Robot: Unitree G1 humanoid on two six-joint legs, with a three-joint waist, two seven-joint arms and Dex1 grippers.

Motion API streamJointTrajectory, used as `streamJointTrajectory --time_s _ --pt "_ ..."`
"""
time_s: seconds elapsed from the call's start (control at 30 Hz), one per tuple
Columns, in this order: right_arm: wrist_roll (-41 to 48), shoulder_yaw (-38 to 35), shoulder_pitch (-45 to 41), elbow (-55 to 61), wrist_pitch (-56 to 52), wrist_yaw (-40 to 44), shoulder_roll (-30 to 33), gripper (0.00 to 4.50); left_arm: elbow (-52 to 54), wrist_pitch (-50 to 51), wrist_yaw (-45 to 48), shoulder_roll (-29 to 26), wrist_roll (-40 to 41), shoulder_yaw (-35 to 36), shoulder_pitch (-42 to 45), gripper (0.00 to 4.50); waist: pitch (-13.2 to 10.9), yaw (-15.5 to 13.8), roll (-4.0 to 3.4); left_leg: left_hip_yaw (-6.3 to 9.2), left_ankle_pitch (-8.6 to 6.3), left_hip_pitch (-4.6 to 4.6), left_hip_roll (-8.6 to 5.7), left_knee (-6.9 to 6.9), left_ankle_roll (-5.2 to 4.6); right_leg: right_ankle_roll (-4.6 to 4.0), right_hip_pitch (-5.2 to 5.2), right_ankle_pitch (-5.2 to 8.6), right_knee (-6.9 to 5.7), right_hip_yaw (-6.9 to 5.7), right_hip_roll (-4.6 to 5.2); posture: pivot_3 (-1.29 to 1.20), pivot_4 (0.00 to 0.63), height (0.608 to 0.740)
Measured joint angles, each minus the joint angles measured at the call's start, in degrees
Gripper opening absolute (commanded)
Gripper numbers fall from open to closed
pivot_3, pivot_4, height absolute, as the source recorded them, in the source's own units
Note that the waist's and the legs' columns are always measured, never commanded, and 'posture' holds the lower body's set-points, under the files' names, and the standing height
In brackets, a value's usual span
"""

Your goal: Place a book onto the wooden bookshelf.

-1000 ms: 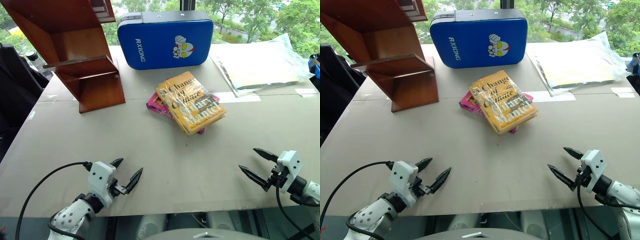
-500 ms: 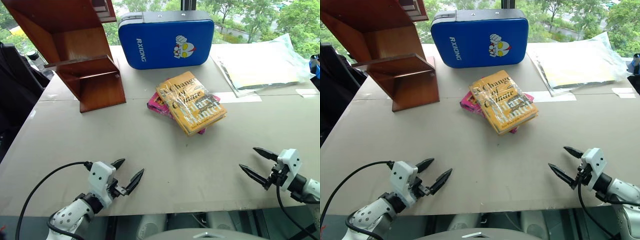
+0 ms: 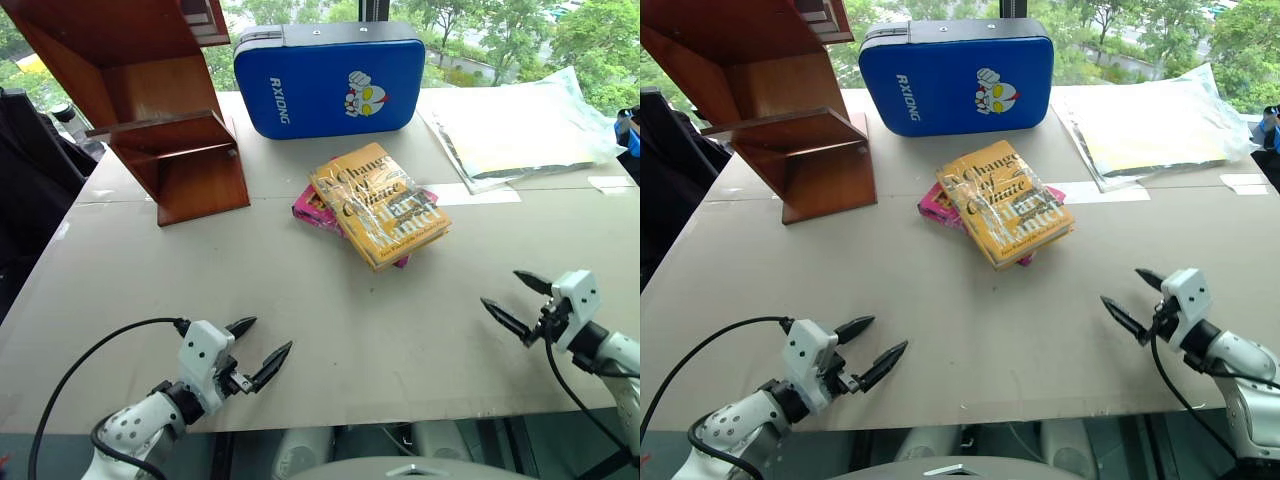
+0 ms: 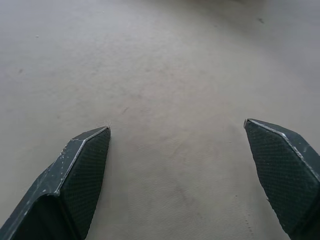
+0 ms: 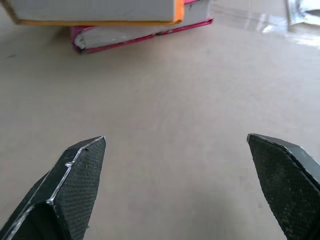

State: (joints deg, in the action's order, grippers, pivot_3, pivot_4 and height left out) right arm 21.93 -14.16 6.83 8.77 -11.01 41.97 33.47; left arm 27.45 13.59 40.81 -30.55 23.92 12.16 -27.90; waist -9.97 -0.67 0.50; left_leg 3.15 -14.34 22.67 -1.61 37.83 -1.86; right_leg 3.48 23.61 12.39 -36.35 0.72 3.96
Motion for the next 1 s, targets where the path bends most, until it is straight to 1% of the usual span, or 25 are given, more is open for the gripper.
streamJointTrajectory --time_s 0.07,0.1,0.13,0.17,0.2,0.27,0.37,0.4,0.43,0.47,0.5,0.53,0.57,0.67,0.8,0.93,1.0 --pt "-0.9 1.0 -5.4 0.0 -3.8 -3.1 0.0 4.5 -1.2 3.0 1.3 -2.8 4.0 3.0 4.8 4.4 0.0 0.0 0.02 0.06 0.01 0.01 0.0 0.02 0.01 -0.01 0.04 0.0 -0.1 -0.06 -0.15 0.0 0.15 0.74" --pt "-1.1 2.3 -10.1 0.0 -7.0 -4.9 -0.1 4.5 -1.3 5.2 2.5 -5.5 6.9 4.9 8.1 4.4 0.0 0.0 0.05 0.06 0.02 0.01 0.0 0.05 0.01 -0.03 0.06 -0.01 -0.16 -0.04 -0.25 0.0 0.15 0.74" --pt "-1.2 2.6 -11.9 0.2 -8.0 -5.5 -0.1 4.5 -1.2 5.9 2.9 -6.5 7.9 5.6 9.5 4.4 -0.1 0.0 0.02 0.05 0.02 0.03 -0.01 0.06 0.01 -0.04 0.09 -0.02 -0.17 -0.02 -0.26 0.0 0.15 0.74" --pt "-1.2 3.4 -15.1 0.3 -9.7 -6.4 -0.3 4.5 -0.9 6.9 3.7 -8.0 9.7 6.8 11.7 4.4 0.0 0.1 0.01 0.0 0.02 0.02 -0.01 0.07 0.01 -0.22 0.09 -0.13 -0.18 0.01 -0.26 0.0 0.15 0.74" --pt "-1.3 4.4 -19.3 0.0 -11.9 -7.5 -0.8 4.24 -0.9 8.5 4.8 -10.1 11.5 7.6 14.1 4.48 -0.1 0.3 0.01 -0.04 0.02 0.03 -0.02 0.06 0.01 -0.28 0.1 -0.16 -0.17 0.06 -0.28 0.0 0.15 0.74" --pt "-1.7 6.1 -27.4 -2.6 -15.4 -9.5 -2.2 3.63 -1.1 11.0 6.4 -13.1 13.3 7.7 17.8 4.5 -0.1 0.7 0.02 -0.1 0.03 0.09 -0.05 0.05 0.01 -0.29 0.17 -0.18 -0.17 0.11 -0.29 0.0 0.15 0.74" --pt "-4.8 9.9 -37.1 -8.8 -17.2 -11.1 -3.0 2.41 -1.5 13.0 7.7 -15.5 14.9 8.0 22.5 4.5 -0.1 1.2 0.06 -0.11 0.03 0.1 -0.09 0.02 0.01 -0.14 0.17 -0.27 -0.15 0.13 -0.27 0.0 0.15 0.74" --pt "-5.6 10.8 -38.7 -10.7 -17.2 -11.1 -3.1 2.18 -1.9 13.5 7.9 -15.8 15.1 7.9 23.2 4.5 -0.1 1.3 0.07 -0.16 0.03 0.09 -0.1 0.02 0.01 -0.13 0.18 -0.28 -0.15 0.14 -0.27 0.0 0.15 0.74" --pt "-8.6 13.5 -44.9 -18.9 -16.5 -11.6 -4.3 1.58 -3.0 14.2 8.3 -16.9 15.6 7.9 26.1 4.5 -0.1 1.4 0.1 -0.17 0.03 0.09 -0.1 0.0 0.01 -0.14 0.22 -0.28 -0.15 0.16 -0.28 0.0 0.15 0.74" --pt "-10.5 14.7 -49.1 -25.2 -15.2 -12.1 -5.9 1.19 -3.8 14.6 8.4 -17.3 15.6 7.9 28.1 4.5 -0.2 1.6 0.12 -0.18 0.04 0.11 -0.11 -0.04 0.02 -0.14 0.24 -0.29 -0.15 0.17 -0.28 0.0 0.15 0.74" --pt "-11.8 15.6 -52.9 -31.7 -13.2 -12.3 -7.6 0.74 -4.4 14.8 8.4 -17.5 15.6 7.9 28.8 4.5 -0.2 1.8 0.12 -0.22 0.04 0.07 -0.11 -0.05 0.02 -0.1 0.25 -0.31 -0.17 0.21 -0.29 0.0 0.15 0.74" --pt "-12.6 16.0 -54.6 -34.8 -12.2 -12.4 -8.3 0.24 -4.5 14.9 8.3 -17.5 15.6 7.7 29.3 4.5 -0.2 1.9 0.14 -0.26 0.04 0.08 -0.11 -0.14 0.02 -0.08 0.29 -0.33 -0.16 0.25 -0.28 0.0 0.15 0.74" --pt "-13.8 16.6 -57.7 -40.6 -9.7 -12.2 -9.5 0.11 -4.5 15.1 8.3 -17.6 15.6 7.8 29.1 4.5 -0.2 2.1 0.16 -0.27 0.05 0.07 -0.11 -0.19 0.03 -0.07 0.31 -0.33 -0.14 0.27 -0.28 0.0 0.15 0.74" --pt "-16.4 17.6 -65.8 -55.2 -3.5 -11.9 -12.3 0.11 -4.3 16.3 7.8 -17.6 15.4 8.0 27.0 4.5 -0.3 2.8 0.17 -0.28 0.13 0.11 -0.11 -0.4 0.18 -0.07 0.44 -0.34 -0.13 0.31 -0.25 0.0 0.15 0.74" --pt "-19.0 17.7 -73.3 -69.3 3.3 -11.2 -15.0 0.11 -3.0 17.3 6.0 -17.8 13.9 9.4 24.5 4.5 -0.3 3.1 0.18 -0.3 0.19 0.15 -0.1 -0.65 0.3 -0.07 0.6 -0.34 -0.1 0.36 -0.25 0.0 0.15 0.74" --pt "-20.5 17.7 -75.9 -76.9 6.6 -10.3 -18.3 0.11 -0.3 17.1 5.8 -17.8 13.9 11.3 22.0 4.5 -0.3 3.2 0.18 -0.33 0.19 0.16 -0.1 -0.68 0.31 -0.08 0.64 -0.34 -0.1 0.41 -0.23 0.0 0.15 0.74" --pt "-21.1 17.7 -76.0 -78.0 7.2 -9.5 -19.4 0.11 0.9 17.4 5.9 -17.8 14.7 12.0 21.4 4.5 -0.3 3.2 0.17 -0.32 0.19 0.16 -0.1 -0.67 0.31 -0.08 0.64 -0.35 -0.12 0.4 -0.21 0.0 0.15 0.74"
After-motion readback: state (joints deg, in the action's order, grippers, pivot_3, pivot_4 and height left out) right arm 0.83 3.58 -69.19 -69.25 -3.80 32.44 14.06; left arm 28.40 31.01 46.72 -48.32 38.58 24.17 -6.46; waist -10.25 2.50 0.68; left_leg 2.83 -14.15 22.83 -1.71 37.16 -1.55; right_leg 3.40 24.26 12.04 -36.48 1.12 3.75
